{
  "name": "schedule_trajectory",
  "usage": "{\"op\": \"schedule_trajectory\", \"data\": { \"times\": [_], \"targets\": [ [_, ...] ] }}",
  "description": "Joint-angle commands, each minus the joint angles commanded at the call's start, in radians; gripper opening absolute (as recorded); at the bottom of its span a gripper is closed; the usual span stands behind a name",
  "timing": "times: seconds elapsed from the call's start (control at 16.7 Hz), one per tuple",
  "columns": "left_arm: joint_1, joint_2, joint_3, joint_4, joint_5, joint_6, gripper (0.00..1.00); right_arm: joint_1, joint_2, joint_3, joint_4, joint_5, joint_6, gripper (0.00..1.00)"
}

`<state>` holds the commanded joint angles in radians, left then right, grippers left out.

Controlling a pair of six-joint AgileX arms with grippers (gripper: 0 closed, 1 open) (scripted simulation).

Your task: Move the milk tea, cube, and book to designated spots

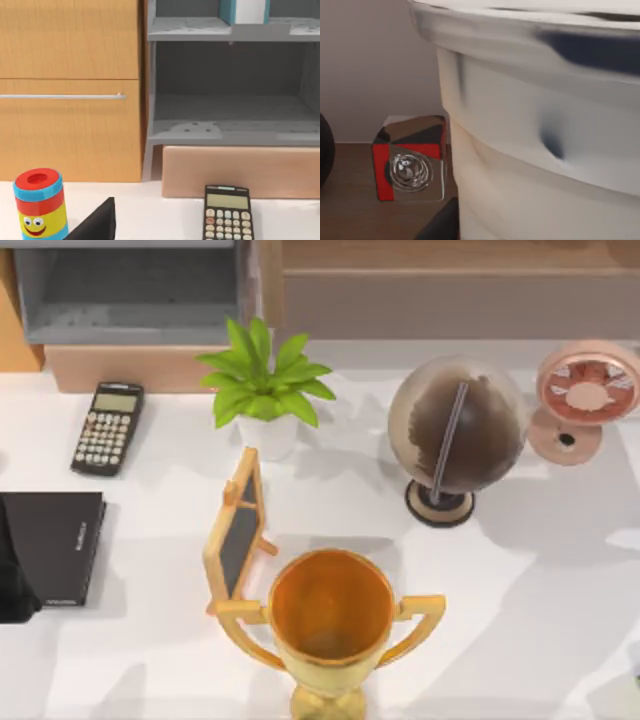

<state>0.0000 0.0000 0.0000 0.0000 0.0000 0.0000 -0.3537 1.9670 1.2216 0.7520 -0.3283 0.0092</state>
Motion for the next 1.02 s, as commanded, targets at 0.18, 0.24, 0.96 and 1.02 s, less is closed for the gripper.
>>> {"op": "schedule_trajectory", "data": {
  "times": [0.18, 0.24, 0.96, 1.02],
  "targets": [
    [0.000, 0.000, 0.000, 0.000, 0.000, 0.000, 1.00, -0.026, -0.072, -0.096, 0.027, -0.018, 0.000, 0.00],
    [0.000, 0.000, 0.000, 0.000, 0.000, 0.000, 1.00, -0.032, -0.089, -0.120, 0.033, -0.022, 0.000, 0.00],
    [0.000, 0.000, 0.000, 0.000, 0.000, 0.000, 1.00, -0.123, -0.116, -0.229, 0.188, -0.100, -0.019, 0.00],
    [0.000, 0.000, 0.000, 0.000, 0.000, 0.000, 1.00, -0.131, -0.105, -0.244, 0.219, -0.105, -0.015, 0.00]
  ]
}}
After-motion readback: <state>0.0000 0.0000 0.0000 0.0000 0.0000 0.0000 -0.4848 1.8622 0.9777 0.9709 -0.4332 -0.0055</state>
